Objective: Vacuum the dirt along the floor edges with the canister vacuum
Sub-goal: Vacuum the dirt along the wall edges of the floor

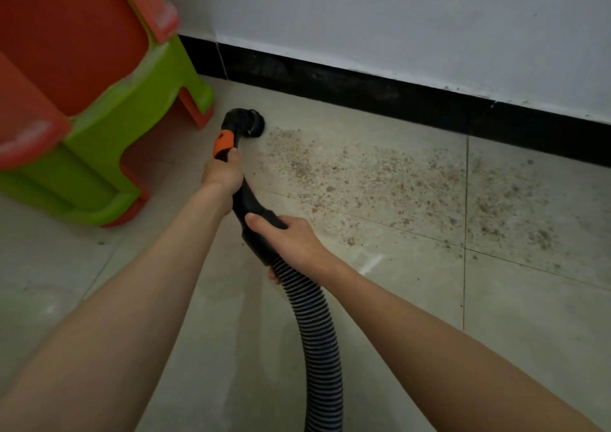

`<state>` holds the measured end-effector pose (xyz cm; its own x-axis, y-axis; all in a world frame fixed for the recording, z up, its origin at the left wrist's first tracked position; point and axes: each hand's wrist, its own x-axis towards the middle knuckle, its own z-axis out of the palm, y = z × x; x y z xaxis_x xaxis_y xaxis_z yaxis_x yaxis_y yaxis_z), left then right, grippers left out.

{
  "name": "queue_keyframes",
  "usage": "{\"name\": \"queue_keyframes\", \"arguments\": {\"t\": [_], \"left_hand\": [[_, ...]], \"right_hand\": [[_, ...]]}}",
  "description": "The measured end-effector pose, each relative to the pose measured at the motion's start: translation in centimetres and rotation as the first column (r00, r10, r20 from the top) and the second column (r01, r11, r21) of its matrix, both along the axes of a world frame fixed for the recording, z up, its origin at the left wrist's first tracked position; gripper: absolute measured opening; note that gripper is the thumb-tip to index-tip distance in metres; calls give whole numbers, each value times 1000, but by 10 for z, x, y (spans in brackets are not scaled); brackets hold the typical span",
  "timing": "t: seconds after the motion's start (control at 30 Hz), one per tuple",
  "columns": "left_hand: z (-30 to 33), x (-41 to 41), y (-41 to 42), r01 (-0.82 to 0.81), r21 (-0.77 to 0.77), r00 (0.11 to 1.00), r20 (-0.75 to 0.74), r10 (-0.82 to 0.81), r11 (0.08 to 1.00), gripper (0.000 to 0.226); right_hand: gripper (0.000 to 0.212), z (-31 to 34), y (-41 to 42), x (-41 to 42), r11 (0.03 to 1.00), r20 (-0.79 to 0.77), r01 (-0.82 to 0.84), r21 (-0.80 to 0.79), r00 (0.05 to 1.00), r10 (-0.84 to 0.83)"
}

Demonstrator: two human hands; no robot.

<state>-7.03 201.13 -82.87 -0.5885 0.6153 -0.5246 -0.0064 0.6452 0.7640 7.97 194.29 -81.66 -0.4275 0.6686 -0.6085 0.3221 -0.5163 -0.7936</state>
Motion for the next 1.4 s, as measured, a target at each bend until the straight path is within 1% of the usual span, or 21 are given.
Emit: {"name": "queue_keyframes", "arguments": {"t": [0.13,0.3,0.47,0.77,0.93,1.1,1.27,1.4], "left_hand": [[6,8,-3,43,-1,998,-37,-43,999,55],[10,15,-2,83,-28,994,-67,-85,996,52],[13,27,0,122,-8,992,3,-122,992,52],[10,63,5,193,12,978,71,-194,981,52],[7,90,1,242,18,964,112,-243,970,48],[7,119,-2,291,32,945,150,-292,956,52],[9,152,3,351,36,922,159,-352,936,51],[10,180,6,410,19,903,130,-409,912,50]], "right_hand": [[52,4,-11,5,998,-68,56,-34,996,-58],[47,10,-19,8,995,-74,85,-48,993,-88],[41,13,-19,18,993,-64,117,-16,991,-118],[42,16,-24,50,983,-49,183,-27,982,-184],[41,14,-35,70,975,-28,222,-7,975,-222],[38,16,-42,92,963,13,268,21,963,-268],[38,18,-46,114,939,16,344,10,939,-344],[40,16,-49,132,912,18,410,3,912,-410]]}}
